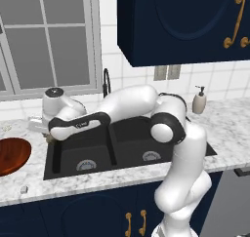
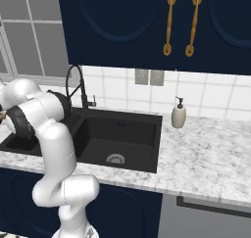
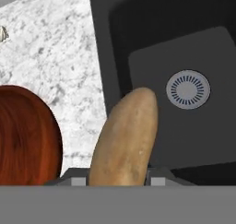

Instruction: Pick the sweet potato from the sink and place it in the bowl. Then pick the bowl and place it in the microwave. Then close the microwave door and press the start button.

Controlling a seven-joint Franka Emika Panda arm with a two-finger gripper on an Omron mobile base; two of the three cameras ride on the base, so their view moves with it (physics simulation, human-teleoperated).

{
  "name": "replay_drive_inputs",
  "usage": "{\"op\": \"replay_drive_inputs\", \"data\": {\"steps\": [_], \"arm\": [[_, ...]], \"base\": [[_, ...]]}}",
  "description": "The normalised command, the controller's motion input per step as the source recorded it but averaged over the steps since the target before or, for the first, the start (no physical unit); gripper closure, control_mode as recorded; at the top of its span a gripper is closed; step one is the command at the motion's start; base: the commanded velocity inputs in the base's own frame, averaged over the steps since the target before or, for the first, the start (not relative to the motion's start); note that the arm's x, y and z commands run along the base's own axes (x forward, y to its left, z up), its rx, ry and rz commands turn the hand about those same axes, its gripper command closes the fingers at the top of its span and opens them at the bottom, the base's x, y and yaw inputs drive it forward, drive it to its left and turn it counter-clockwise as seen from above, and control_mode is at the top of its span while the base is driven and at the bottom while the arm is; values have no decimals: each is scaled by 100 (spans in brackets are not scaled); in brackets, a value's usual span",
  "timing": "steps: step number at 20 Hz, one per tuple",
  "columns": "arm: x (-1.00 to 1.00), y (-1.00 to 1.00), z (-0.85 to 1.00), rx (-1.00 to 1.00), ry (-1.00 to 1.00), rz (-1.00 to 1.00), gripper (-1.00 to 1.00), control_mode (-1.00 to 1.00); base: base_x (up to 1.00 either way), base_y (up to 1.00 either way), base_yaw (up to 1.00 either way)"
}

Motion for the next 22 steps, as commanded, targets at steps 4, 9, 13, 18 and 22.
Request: {"op": "replay_drive_inputs", "data": {"steps": [4, 9, 13, 18, 22], "arm": [[5, 100, 11, -3, 3, 15, 100, -100], [6, 100, 0, -4, 0, 13, 100, -100], [0, 100, -2, -9, 1, 3, 100, -100], [1, 83, -20, -13, 1, 0, -100, -100], [-2, -24, 5, -1, 0, 0, -100, -100]], "base": [[0, 0, 0], [0, 0, 0], [0, 0, 0], [0, 0, 0], [0, 0, 0]]}}
